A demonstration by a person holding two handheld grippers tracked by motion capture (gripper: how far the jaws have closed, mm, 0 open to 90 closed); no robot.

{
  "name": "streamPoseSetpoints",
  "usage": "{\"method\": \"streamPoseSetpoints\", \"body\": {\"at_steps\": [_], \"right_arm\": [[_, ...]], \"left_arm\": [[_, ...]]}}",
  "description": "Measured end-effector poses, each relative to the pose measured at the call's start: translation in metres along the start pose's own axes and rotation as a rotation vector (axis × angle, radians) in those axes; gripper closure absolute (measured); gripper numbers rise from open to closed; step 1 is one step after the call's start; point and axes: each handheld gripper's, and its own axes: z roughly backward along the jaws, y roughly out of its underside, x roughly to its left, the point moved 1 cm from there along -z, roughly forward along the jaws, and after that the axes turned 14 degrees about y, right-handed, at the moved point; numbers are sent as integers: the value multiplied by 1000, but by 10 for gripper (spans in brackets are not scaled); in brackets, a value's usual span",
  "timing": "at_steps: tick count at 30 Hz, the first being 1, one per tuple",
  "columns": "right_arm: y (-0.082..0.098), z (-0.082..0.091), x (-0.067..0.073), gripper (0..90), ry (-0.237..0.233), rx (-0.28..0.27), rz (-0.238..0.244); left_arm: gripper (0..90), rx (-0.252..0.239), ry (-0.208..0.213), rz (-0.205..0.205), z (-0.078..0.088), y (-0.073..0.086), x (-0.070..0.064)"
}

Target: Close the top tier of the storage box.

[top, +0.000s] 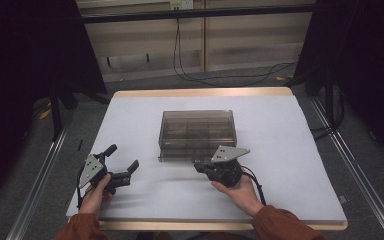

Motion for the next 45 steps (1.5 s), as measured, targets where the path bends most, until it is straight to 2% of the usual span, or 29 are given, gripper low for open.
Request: {"method": "streamPoseSetpoints", "body": {"at_steps": [25, 30, 40, 45], "right_arm": [[-2, -2, -4, 900, 18, -12, -10], [-2, -1, -6, 900, 37, -12, -1], [-3, 0, -9, 900, 58, -17, -14], [-5, -1, -11, 900, 54, -23, -23]], "left_arm": [[0, 0, -1, -1, 0, 0, 0], [0, 0, 0, 0, 0, 0, 0], [0, 0, -1, 0, 0, 0, 0], [0, 0, 0, 0, 0, 0, 0]]}}
